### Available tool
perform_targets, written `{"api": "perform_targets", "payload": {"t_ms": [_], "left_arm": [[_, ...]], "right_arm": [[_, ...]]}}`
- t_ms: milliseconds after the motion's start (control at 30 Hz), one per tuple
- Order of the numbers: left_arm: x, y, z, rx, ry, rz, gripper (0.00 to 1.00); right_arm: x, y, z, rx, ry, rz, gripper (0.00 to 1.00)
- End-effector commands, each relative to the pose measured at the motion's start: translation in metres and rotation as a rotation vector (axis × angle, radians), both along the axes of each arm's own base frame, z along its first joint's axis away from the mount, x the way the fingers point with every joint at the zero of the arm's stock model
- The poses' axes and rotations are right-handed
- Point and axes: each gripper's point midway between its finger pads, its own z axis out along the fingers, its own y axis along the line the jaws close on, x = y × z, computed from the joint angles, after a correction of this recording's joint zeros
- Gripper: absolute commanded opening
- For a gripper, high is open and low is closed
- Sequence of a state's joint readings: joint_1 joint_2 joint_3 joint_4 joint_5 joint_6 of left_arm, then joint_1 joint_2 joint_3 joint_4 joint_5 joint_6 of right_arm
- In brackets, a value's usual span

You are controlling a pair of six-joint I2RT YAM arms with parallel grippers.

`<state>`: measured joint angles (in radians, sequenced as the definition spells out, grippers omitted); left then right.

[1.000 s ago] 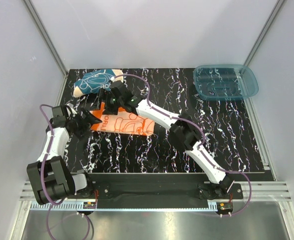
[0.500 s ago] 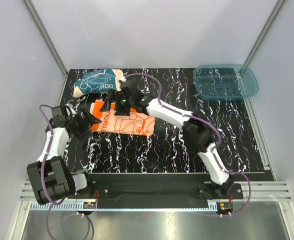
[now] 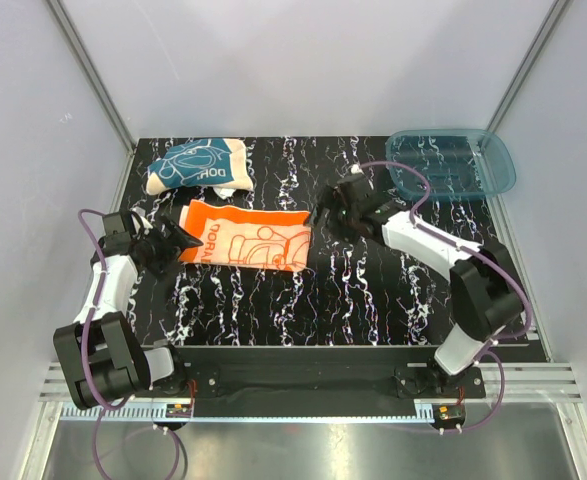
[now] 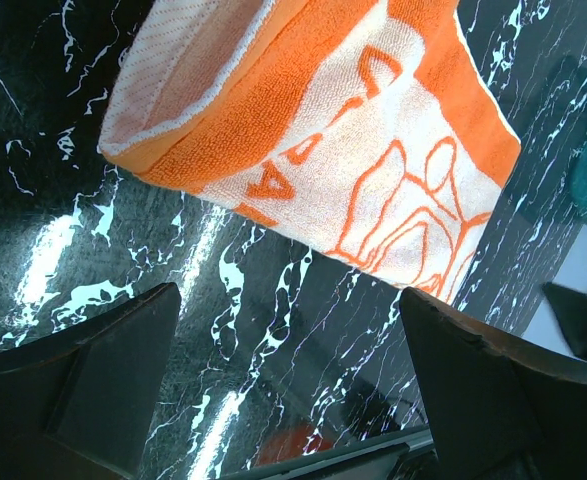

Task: Roll the towels
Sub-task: Fold the towel

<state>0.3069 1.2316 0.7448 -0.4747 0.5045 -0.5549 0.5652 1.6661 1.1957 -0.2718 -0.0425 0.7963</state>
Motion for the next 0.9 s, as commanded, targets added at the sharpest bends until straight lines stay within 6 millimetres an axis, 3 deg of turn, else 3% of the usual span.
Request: {"api": "perform_targets", "payload": {"t_ms": [0, 67, 100, 200, 467, 567, 600, 667, 700, 800, 833, 867], "left_arm": [[0.011, 0.007, 0.010, 0.029, -0.057, 0.011, 0.98], [0.011, 0.009, 0.008, 0.038, -0.049, 0.019, 0.98], [0.011, 0.010, 0.008, 0.040, -0.048, 0.020, 0.98], [0.011, 0.012, 0.005, 0.053, -0.035, 0.028, 0.98], [0.010, 0.019, -0.005, 0.085, 0.018, 0.047, 0.98], [0.011, 0.021, -0.007, 0.099, 0.027, 0.059, 0.98], [0.012, 0.021, -0.007, 0.101, 0.028, 0.059, 0.98], [0.012, 0.022, -0.009, 0.108, 0.035, 0.064, 0.98], [0.012, 0.022, -0.009, 0.112, 0.037, 0.065, 0.98], [0.012, 0.019, -0.011, 0.119, 0.041, 0.061, 0.98], [0.014, 0.015, -0.009, 0.137, 0.035, 0.053, 0.98], [0.014, 0.013, -0.008, 0.149, 0.034, 0.047, 0.98]], "right_arm": [[-0.006, -0.005, -0.022, -0.027, 0.047, 0.018, 0.95], [-0.006, 0.009, -0.038, -0.003, 0.101, 0.067, 0.92], [-0.007, 0.014, -0.057, -0.008, 0.145, 0.080, 0.91], [-0.006, 0.032, -0.073, 0.050, 0.201, 0.122, 0.87], [-0.008, 0.046, -0.089, 0.122, 0.214, 0.152, 0.73], [-0.014, 0.049, -0.092, 0.149, 0.219, 0.173, 0.58], [-0.019, 0.048, -0.095, 0.155, 0.234, 0.180, 0.48], [-0.023, 0.049, -0.095, 0.167, 0.228, 0.188, 0.36], [-0.030, 0.045, -0.100, 0.161, 0.244, 0.190, 0.28], [-0.045, 0.033, -0.107, 0.137, 0.262, 0.185, 0.17], [-0.050, 0.028, -0.109, 0.125, 0.272, 0.178, 0.04], [-0.060, 0.020, -0.111, 0.112, 0.284, 0.168, 0.00]]}}
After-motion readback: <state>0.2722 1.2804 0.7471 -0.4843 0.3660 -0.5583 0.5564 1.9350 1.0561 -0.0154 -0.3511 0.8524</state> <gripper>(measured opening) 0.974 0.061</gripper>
